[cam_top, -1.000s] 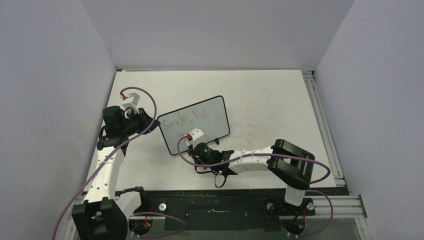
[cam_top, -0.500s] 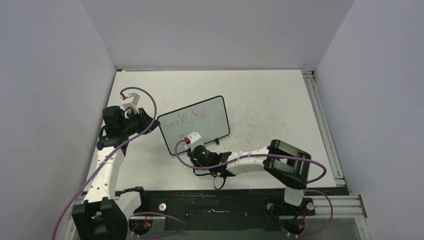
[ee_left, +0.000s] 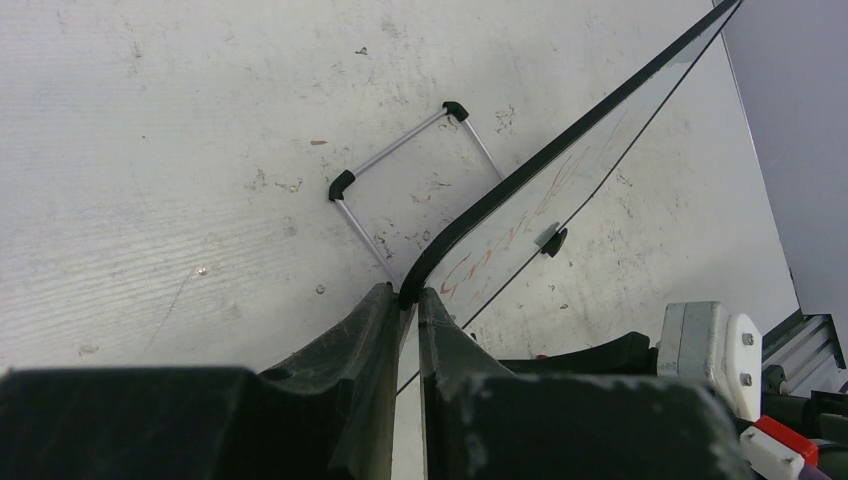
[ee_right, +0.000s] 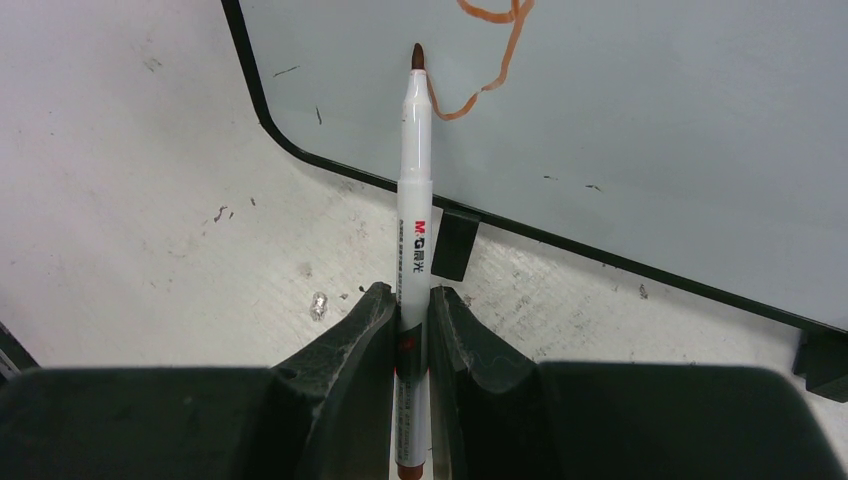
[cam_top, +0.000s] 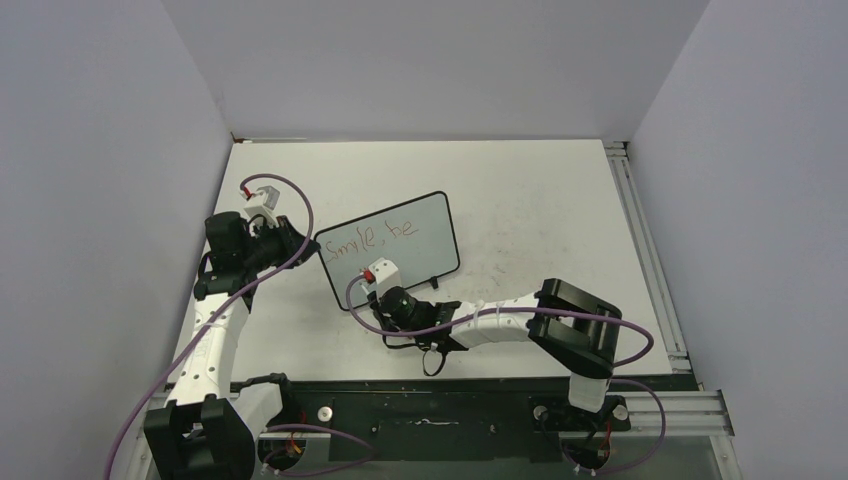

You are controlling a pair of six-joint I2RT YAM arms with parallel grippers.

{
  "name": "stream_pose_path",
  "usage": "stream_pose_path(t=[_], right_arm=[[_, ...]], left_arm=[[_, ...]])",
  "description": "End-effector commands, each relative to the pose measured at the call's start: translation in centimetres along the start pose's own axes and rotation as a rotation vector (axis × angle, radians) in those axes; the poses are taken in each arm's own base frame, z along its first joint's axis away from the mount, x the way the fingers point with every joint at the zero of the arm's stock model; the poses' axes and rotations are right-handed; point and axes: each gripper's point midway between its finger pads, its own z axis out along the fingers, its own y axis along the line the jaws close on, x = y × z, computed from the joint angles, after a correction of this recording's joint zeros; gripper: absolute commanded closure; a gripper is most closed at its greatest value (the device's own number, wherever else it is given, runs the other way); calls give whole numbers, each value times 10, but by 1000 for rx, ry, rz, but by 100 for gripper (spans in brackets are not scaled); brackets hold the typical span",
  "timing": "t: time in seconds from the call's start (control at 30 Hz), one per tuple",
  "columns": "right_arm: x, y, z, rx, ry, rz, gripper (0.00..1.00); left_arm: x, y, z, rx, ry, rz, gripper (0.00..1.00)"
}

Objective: Write a sentence on the whiteboard

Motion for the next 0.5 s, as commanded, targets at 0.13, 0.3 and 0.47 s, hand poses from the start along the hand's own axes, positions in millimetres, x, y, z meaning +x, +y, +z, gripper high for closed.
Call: stream_pose_path(t=[0.13,0.3,0.47], right_arm=[[-28,7,-7,-20,-81,5,95],[-37,12,-21,-40,-107,-10,95],[-47,8,-35,-51,-131,23,95]], left_arm=[[0,-10,0,34,15,13,91],[1,-10,0,34,16,13,91],[1,-10,-1,32,15,13,91]])
